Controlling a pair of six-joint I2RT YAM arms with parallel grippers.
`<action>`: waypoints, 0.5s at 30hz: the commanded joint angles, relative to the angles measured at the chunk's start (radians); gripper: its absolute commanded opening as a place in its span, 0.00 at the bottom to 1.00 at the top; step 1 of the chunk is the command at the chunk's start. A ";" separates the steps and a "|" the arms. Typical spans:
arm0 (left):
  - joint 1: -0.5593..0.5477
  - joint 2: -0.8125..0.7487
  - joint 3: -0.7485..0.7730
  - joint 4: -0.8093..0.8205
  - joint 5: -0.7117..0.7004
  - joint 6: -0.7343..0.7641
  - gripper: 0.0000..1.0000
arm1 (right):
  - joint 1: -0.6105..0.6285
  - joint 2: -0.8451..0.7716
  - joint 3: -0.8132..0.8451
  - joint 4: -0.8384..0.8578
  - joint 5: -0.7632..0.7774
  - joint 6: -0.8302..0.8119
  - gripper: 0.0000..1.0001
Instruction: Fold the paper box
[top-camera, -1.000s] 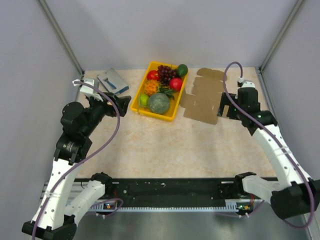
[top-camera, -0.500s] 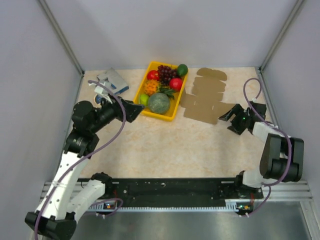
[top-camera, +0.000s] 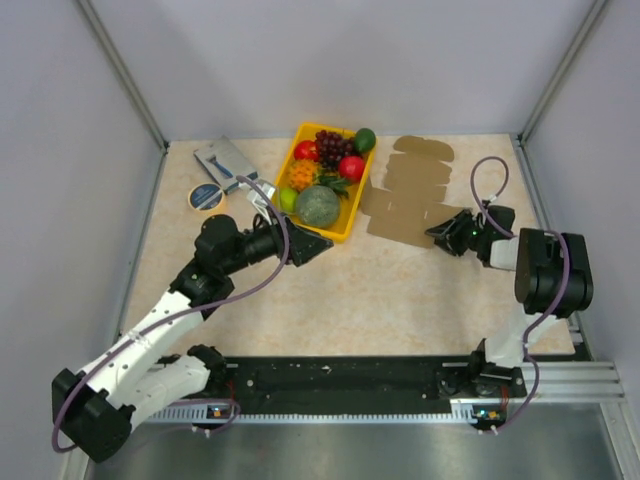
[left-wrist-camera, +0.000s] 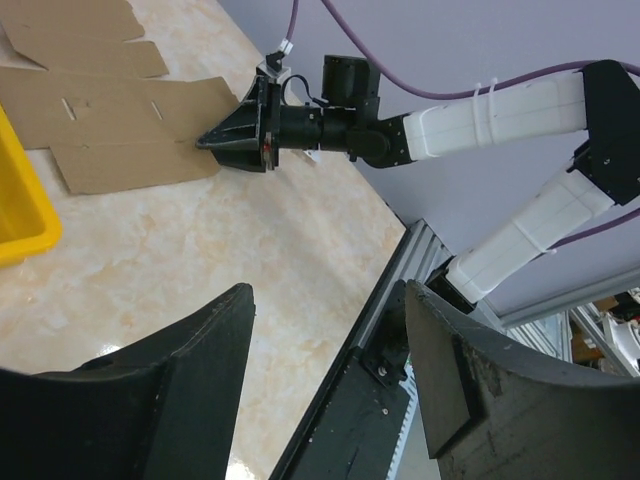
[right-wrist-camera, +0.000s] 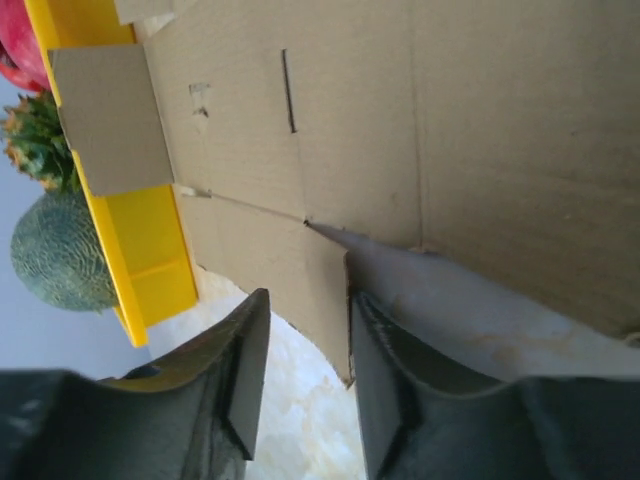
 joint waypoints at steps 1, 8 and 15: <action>-0.045 0.038 -0.041 0.175 -0.085 -0.060 0.66 | 0.008 0.043 -0.041 0.165 0.006 0.080 0.32; -0.131 0.177 -0.050 0.269 -0.161 -0.152 0.71 | -0.039 -0.113 -0.171 0.193 -0.063 0.172 0.00; -0.210 0.348 -0.065 0.417 -0.287 -0.410 0.86 | -0.123 -0.480 -0.365 0.077 -0.100 0.275 0.00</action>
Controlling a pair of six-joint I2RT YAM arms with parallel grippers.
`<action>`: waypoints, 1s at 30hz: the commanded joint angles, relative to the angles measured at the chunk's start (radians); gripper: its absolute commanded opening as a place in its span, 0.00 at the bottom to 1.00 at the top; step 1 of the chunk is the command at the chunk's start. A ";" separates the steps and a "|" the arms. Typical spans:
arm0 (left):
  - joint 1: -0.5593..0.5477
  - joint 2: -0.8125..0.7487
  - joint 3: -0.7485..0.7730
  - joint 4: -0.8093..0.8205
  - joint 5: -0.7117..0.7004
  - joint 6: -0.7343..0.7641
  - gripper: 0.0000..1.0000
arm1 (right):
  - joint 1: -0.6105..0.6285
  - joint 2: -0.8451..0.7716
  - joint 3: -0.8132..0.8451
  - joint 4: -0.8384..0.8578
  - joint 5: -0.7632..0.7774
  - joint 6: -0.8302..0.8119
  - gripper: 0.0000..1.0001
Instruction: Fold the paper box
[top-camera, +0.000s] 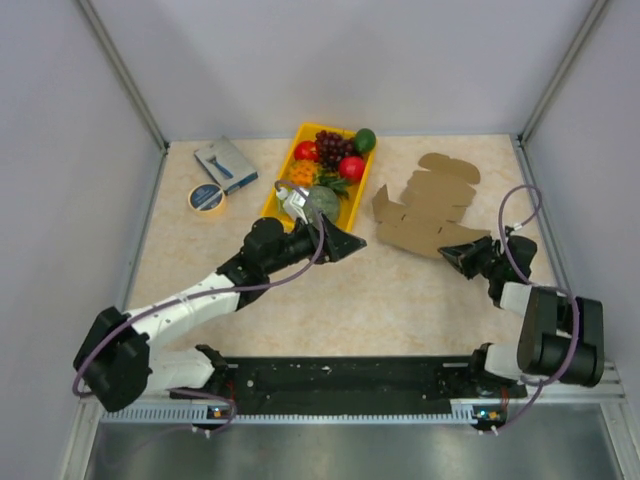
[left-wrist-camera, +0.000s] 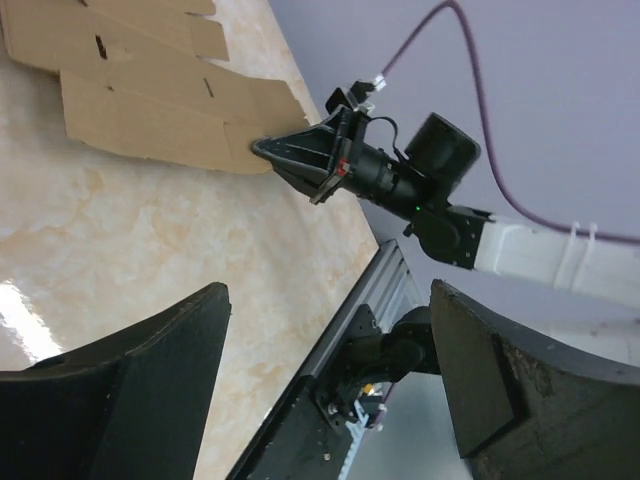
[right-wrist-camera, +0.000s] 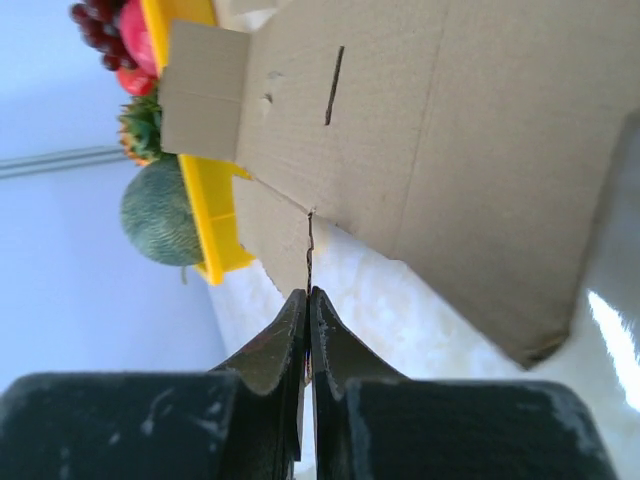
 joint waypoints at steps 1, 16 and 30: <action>-0.063 0.102 -0.015 0.206 -0.132 -0.214 0.86 | -0.020 -0.195 -0.059 -0.059 -0.040 0.081 0.00; -0.159 0.584 0.146 0.441 -0.123 -0.527 0.83 | -0.020 -0.552 -0.170 -0.239 -0.075 0.137 0.00; -0.182 0.670 0.162 0.467 -0.123 -0.532 0.73 | -0.020 -0.654 -0.231 -0.242 -0.085 0.216 0.00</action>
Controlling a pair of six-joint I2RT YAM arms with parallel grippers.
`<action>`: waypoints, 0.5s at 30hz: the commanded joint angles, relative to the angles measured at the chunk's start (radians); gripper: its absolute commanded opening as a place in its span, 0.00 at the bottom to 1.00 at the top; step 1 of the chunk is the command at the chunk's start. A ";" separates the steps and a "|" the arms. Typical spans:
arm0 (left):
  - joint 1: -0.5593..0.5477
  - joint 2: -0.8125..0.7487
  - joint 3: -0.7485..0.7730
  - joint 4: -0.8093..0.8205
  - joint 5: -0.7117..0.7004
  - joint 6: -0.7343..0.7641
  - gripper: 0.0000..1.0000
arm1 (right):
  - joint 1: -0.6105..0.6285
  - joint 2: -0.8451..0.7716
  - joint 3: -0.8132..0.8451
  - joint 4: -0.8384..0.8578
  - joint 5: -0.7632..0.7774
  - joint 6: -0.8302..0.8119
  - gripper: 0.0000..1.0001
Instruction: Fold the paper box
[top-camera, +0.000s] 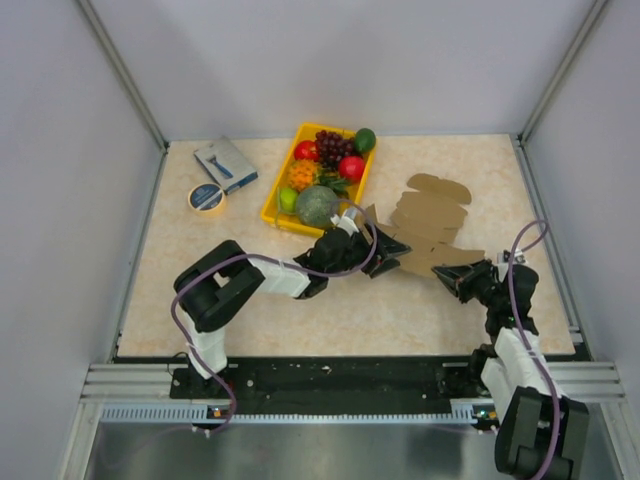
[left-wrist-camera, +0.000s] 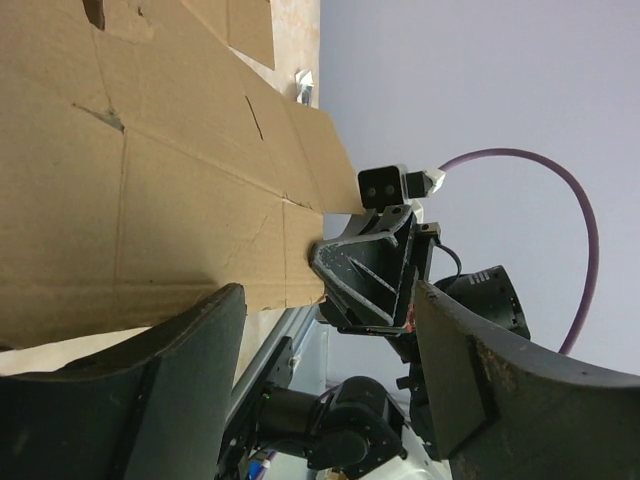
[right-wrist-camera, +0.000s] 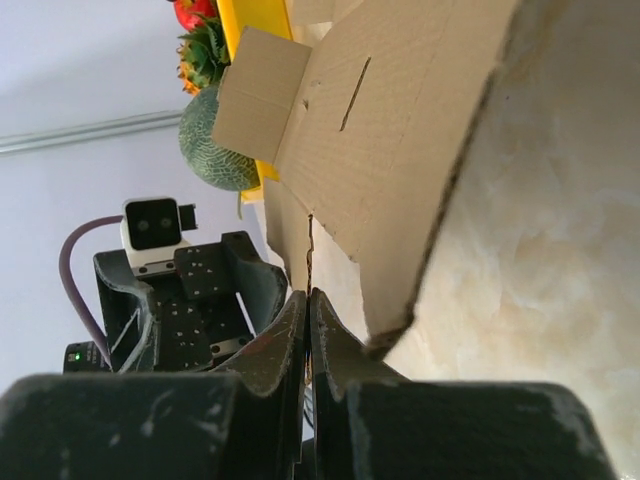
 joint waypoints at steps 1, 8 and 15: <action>-0.013 -0.052 -0.048 0.062 -0.018 0.013 0.74 | -0.003 -0.032 0.010 0.021 -0.012 0.028 0.00; -0.029 0.003 -0.087 0.112 -0.026 -0.063 0.78 | -0.003 -0.078 0.010 -0.002 -0.028 0.049 0.00; -0.029 0.095 -0.024 0.185 -0.038 -0.088 0.70 | -0.003 -0.139 0.021 -0.077 -0.041 0.036 0.00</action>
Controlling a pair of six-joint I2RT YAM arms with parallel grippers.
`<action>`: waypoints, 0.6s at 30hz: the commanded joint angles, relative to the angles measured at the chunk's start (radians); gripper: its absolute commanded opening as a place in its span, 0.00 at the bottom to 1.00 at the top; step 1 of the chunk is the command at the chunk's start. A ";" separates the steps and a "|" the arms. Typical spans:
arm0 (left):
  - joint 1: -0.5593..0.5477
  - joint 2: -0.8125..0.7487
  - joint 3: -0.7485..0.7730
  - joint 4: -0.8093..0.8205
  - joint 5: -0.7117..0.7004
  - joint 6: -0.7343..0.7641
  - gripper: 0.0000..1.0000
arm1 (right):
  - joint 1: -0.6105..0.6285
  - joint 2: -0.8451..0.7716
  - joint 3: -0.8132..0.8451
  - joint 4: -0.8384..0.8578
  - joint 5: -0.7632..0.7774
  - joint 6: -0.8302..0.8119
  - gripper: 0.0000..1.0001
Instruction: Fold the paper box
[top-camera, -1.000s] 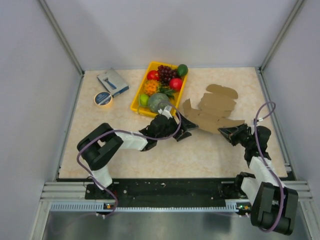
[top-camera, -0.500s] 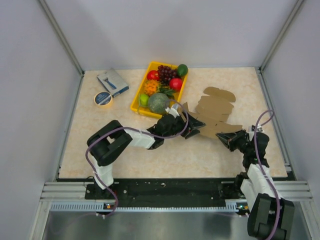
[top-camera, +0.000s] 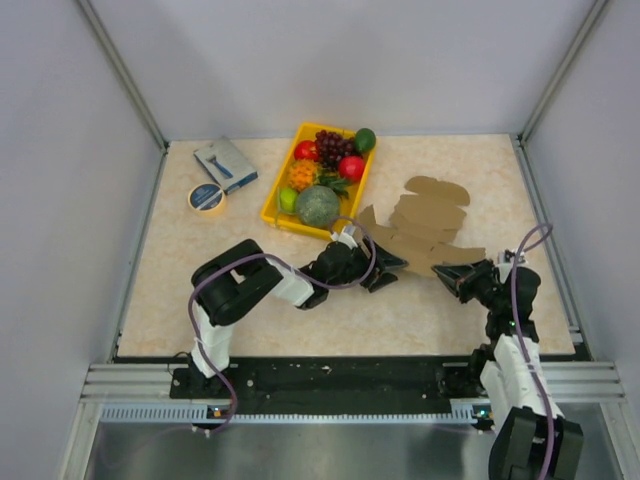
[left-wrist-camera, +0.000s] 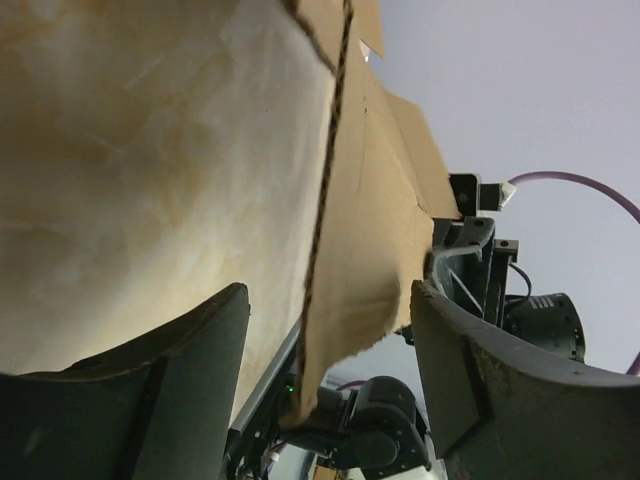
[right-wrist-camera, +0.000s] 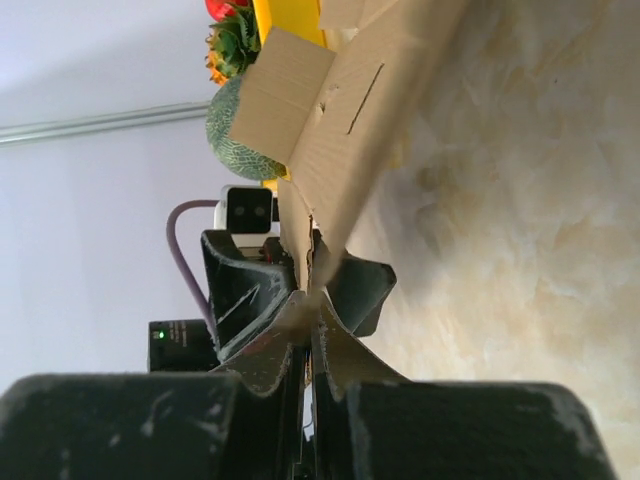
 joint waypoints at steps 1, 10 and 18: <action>-0.007 0.009 0.062 0.058 -0.022 0.008 0.68 | -0.003 -0.031 0.023 -0.036 -0.027 -0.011 0.00; 0.000 -0.013 0.083 -0.015 -0.012 0.132 0.31 | -0.002 -0.140 0.000 -0.275 -0.027 -0.163 0.06; 0.012 -0.143 0.034 -0.315 -0.007 0.408 0.09 | -0.002 -0.177 0.265 -0.672 0.146 -0.543 0.65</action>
